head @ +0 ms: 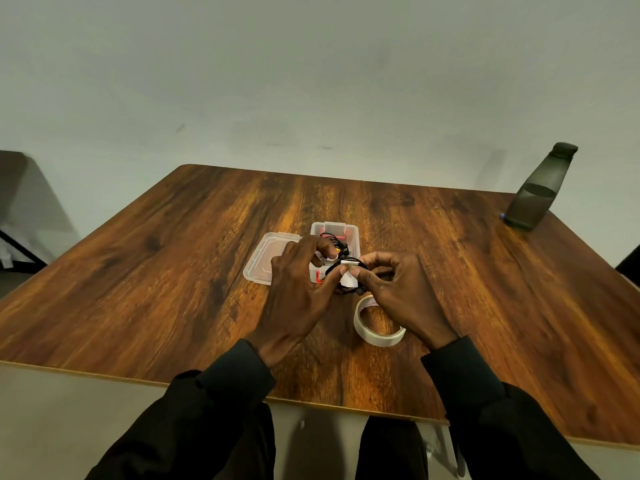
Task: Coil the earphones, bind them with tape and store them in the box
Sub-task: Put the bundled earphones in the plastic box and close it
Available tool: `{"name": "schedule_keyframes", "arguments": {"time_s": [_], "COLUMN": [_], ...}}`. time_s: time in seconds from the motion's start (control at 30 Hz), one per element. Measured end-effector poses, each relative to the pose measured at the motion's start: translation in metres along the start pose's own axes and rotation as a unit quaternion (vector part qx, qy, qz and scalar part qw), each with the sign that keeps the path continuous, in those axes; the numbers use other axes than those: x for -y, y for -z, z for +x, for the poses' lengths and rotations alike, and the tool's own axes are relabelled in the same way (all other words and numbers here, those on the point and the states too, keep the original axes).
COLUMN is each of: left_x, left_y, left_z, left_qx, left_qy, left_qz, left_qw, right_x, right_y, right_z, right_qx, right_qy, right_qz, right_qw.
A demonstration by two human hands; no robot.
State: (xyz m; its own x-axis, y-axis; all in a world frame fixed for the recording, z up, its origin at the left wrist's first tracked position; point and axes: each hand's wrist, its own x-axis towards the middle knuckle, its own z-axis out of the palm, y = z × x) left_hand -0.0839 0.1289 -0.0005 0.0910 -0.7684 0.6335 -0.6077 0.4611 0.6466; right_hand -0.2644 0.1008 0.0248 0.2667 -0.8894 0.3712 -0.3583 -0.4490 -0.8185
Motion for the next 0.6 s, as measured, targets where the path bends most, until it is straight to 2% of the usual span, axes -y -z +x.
{"name": "schedule_keyframes", "arguments": {"time_s": [0.07, 0.17, 0.23, 0.37, 0.5, 0.6], "left_x": [-0.001, 0.000, 0.002, 0.003, 0.004, 0.006], "left_y": [0.002, 0.003, 0.003, 0.008, 0.008, 0.007], "left_z": [-0.002, -0.010, -0.013, -0.012, -0.007, -0.006], "left_qx": [-0.014, -0.021, -0.012, 0.023, 0.011, 0.025], "left_qy": [-0.029, -0.146, -0.180, -0.157, -0.101, -0.108], "left_qz": [0.001, 0.079, 0.102, 0.058, 0.005, 0.021], "left_qw": [0.999, 0.986, 0.978, 0.986, 0.995, 0.994], "right_x": [-0.001, 0.000, 0.002, 0.007, 0.009, 0.011], "right_y": [0.000, -0.003, -0.005, -0.004, 0.000, 0.004], "right_z": [0.000, 0.001, 0.002, 0.004, 0.006, 0.008], "right_qx": [-0.001, 0.002, 0.011, 0.038, 0.065, 0.077], "right_qy": [-0.004, -0.005, -0.008, -0.024, -0.030, -0.033], "right_qz": [-0.007, -0.013, -0.012, -0.011, -0.025, -0.036], "right_qw": [1.000, 1.000, 1.000, 0.999, 0.997, 0.996]}}
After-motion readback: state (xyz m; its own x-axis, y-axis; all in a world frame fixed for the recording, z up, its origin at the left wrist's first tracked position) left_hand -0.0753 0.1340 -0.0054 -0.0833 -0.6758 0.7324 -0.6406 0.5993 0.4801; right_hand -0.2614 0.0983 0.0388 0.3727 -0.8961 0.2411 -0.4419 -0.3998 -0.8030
